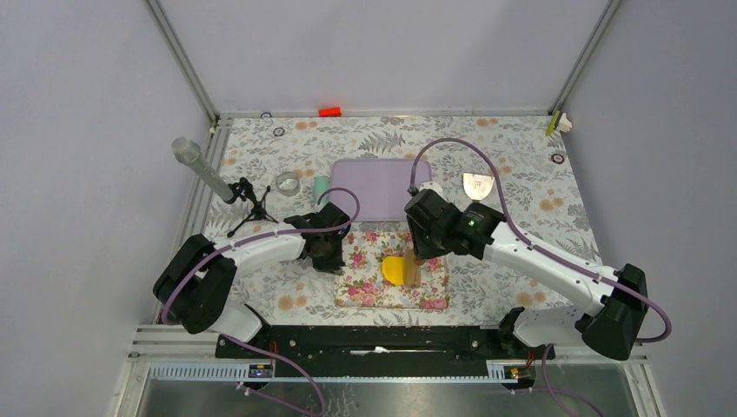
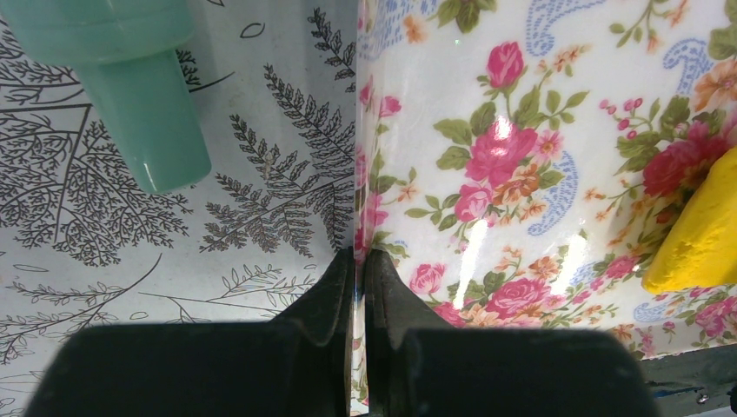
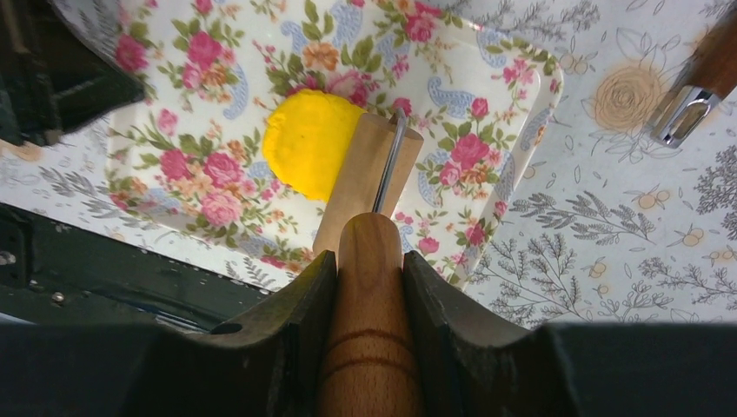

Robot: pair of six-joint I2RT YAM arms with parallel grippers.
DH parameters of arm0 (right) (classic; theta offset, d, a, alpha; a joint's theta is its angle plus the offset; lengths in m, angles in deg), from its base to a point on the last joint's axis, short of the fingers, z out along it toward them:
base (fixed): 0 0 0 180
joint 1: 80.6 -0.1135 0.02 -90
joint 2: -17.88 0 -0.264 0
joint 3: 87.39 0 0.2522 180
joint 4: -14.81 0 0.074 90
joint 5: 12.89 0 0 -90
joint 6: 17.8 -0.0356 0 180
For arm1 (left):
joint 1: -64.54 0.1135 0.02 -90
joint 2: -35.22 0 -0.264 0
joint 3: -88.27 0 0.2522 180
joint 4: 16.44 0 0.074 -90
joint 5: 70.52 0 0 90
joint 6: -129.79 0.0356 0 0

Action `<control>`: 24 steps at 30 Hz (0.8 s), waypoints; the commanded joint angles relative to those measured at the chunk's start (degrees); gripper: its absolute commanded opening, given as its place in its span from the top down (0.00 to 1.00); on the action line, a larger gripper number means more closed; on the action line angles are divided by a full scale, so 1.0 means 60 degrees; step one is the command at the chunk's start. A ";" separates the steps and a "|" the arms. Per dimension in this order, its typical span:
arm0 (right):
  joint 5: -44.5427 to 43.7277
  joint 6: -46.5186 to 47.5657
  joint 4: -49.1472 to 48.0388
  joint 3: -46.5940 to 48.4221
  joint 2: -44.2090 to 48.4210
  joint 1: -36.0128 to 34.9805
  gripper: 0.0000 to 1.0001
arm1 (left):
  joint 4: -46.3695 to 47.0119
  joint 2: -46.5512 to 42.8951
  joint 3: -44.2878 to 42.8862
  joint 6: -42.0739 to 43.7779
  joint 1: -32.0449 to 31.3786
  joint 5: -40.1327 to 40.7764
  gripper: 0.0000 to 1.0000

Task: Roll out the dumpling wrappers from the dough
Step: Flatten out the dough on the work surface.

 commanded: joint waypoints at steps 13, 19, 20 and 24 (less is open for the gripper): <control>0.0089 -0.0349 -0.0297 -0.0855 -0.0052 0.0073 1.00 | -0.0271 0.0108 0.0037 0.0178 -0.0021 0.0474 1.00; -0.0663 -0.0152 0.0393 0.0751 -0.0022 0.0061 1.00 | -0.0271 0.0135 0.0041 0.0178 -0.0022 0.0474 1.00; -0.0691 -0.0140 0.0460 0.1011 -0.0054 0.0054 1.00 | -0.0271 0.0138 0.0040 0.0178 -0.0019 0.0463 1.00; -0.0247 -0.0040 0.0378 0.1694 -0.0255 0.0036 1.00 | -0.0271 0.0123 0.0015 0.0178 -0.0022 0.0459 1.00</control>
